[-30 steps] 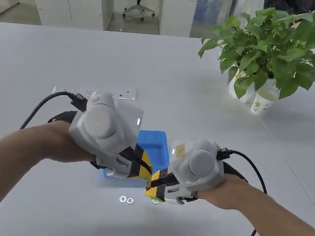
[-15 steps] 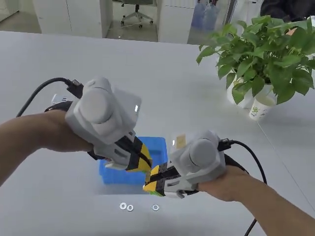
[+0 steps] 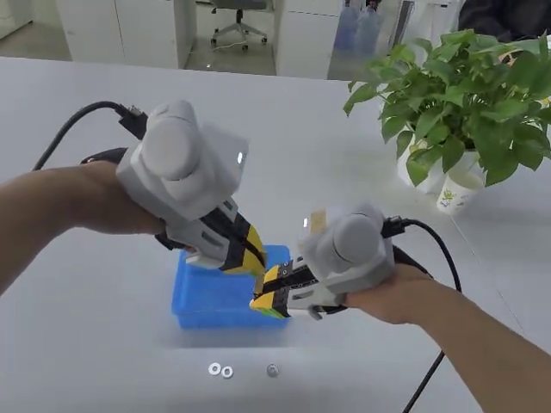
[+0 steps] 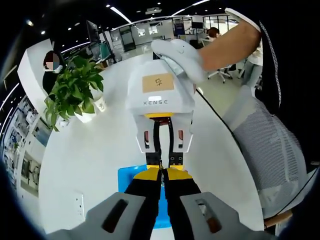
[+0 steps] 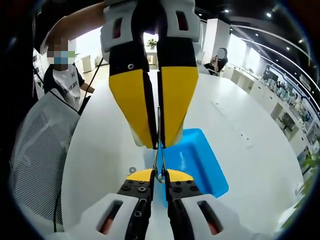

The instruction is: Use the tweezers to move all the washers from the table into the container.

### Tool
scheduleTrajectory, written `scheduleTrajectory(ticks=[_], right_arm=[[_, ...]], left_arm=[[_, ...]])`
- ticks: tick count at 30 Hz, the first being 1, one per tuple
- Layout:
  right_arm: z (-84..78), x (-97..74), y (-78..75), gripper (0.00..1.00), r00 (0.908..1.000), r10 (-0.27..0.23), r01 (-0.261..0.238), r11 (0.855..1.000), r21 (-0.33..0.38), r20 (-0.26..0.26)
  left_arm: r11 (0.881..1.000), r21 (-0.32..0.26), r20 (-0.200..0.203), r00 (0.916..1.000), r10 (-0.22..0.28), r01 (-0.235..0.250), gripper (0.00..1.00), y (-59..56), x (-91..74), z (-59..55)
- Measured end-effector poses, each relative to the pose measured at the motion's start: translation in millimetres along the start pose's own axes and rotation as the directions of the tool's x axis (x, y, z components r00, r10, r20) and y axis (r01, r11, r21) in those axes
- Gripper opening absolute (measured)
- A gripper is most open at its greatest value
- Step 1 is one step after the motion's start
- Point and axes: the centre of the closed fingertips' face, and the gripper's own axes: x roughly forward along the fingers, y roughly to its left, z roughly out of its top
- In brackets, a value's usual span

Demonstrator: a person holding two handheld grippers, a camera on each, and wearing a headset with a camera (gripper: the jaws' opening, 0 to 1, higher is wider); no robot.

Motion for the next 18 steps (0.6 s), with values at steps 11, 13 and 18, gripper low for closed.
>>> scheduleTrajectory(ticks=[11,13,18], right_arm=[[-2.7,11.9,-29.2,0.11,1.0,-0.005,0.005,1.0,-0.005,0.004],[-4.9,14.7,-33.3,0.11,1.0,-0.004,0.004,1.0,-0.005,0.003],[-13.4,25.8,-39.4,0.11,1.0,0.01,-0.01,1.0,-0.002,0.001]], left_arm=[[1.0,0.01,-0.019,0.9998,0.011,-0.011,0.06,27.5,6.0,-13.3],[1.0,0.008,-0.021,0.9997,0.013,-0.013,0.06,31.1,8.4,-16.0],[1.0,0.006,-0.034,0.9993,0.012,-0.012,0.06,36.7,17.4,-26.9]])
